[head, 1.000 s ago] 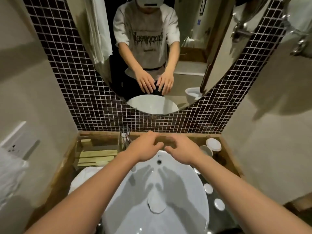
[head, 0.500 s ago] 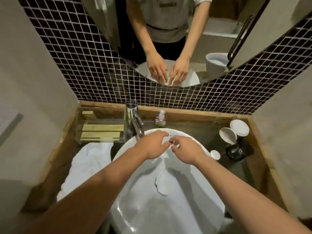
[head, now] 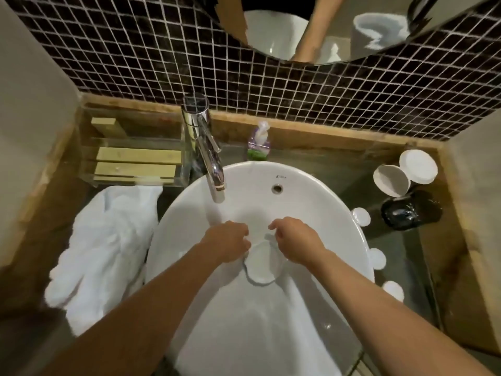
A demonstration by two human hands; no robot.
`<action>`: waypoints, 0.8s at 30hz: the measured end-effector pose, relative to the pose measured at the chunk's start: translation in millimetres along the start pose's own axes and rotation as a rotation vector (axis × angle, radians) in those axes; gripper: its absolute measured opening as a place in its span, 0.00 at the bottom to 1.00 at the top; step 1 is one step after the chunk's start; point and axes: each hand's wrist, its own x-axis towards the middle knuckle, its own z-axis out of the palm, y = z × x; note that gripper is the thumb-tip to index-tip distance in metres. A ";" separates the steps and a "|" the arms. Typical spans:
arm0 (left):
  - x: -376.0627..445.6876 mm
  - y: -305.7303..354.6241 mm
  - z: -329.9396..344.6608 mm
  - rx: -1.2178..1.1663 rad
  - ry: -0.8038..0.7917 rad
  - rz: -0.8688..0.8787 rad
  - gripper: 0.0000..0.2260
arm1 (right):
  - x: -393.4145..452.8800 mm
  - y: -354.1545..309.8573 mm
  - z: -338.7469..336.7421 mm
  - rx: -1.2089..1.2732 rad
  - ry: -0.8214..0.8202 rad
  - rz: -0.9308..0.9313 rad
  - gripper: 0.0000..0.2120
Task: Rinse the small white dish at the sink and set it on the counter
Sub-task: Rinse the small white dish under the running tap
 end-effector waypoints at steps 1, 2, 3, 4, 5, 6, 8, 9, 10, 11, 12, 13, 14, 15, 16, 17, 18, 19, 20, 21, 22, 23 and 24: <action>1.5 -1.0 5.7 -0.001 -0.008 -0.010 0.13 | 2.3 0.4 4.6 0.005 -0.003 0.001 0.18; 2.9 -1.8 11.1 0.000 -0.010 -0.015 0.12 | 3.7 0.3 8.8 0.013 -0.009 0.006 0.18; 4.1 -2.2 16.3 0.007 -0.015 -0.012 0.12 | 4.6 -0.2 13.1 0.016 -0.016 0.015 0.18; 5.5 -2.3 20.6 0.013 -0.023 -0.008 0.11 | 5.6 -0.5 17.1 0.011 -0.021 0.022 0.18; 7.0 -2.1 24.0 0.011 -0.032 -0.006 0.10 | 6.3 -0.6 20.9 0.001 -0.023 0.027 0.18; 8.3 -1.6 26.5 0.003 -0.040 -0.006 0.09 | 7.1 -0.5 24.0 -0.005 -0.023 0.031 0.18; 10.8 0.0 30.7 0.004 -0.039 0.005 0.08 | 8.2 1.0 28.8 0.007 -0.025 0.043 0.18; 11.7 1.2 32.7 0.018 -0.033 0.015 0.07 | 8.7 2.1 30.4 0.018 -0.029 0.046 0.18; 12.3 2.7 34.5 0.032 -0.023 0.022 0.07 | 9.3 3.0 31.2 0.027 -0.034 0.047 0.18; 12.7 4.1 36.5 0.036 -0.008 0.024 0.06 | 10.0 3.8 31.4 0.033 -0.040 0.046 0.18; 13.5 5.3 38.0 0.031 0.008 0.023 0.06 | 10.7 4.6 31.0 0.036 -0.046 0.046 0.18; 13.9 6.6 39.1 0.021 0.020 0.025 0.06 | 11.6 5.1 30.2 0.038 -0.053 0.048 0.18; 14.1 8.4 39.3 0.013 0.027 0.032 0.06 | 11.9 5.5 29.0 0.041 -0.057 0.052 0.18; 13.8 10.2 38.4 0.012 0.031 0.042 0.06 | 11.9 5.4 27.4 0.051 -0.060 0.058 0.18; 13.0 11.9 36.3 0.017 0.037 0.050 0.05 | 11.2 5.2 25.2 0.066 -0.063 0.064 0.18; 11.8 13.6 33.0 0.025 0.047 0.055 0.05 | 10.0 4.5 22.5 0.083 -0.067 0.066 0.19; 10.3 14.8 28.6 0.033 0.059 0.058 0.06 | 8.4 3.4 19.0 0.097 -0.070 0.063 0.19; 8.8 16.1 23.4 0.039 0.072 0.063 0.07 | 6.6 2.2 14.8 0.108 -0.073 0.055 0.19; 6.6 16.9 17.6 0.047 0.086 0.073 0.07 | 5.0 0.8 9.5 0.115 -0.073 0.041 0.20; 4.0 18.2 10.7 0.063 0.103 0.088 0.08 | 3.6 -1.3 3.1 0.118 -0.073 0.020 0.20; 0.9 19.7 3.1 0.091 0.123 0.108 0.08 | 2.2 -3.9 -4.4 0.115 -0.070 -0.005 0.20; -2.8 21.0 -4.9 0.132 0.148 0.129 0.08 | 1.0 -6.8 -12.3 0.102 -0.067 -0.035 0.19; -6.3 22.7 -13.3 0.177 0.179 0.151 0.07 | 0.3 -10.4 -20.2 0.078 -0.062 -0.068 0.18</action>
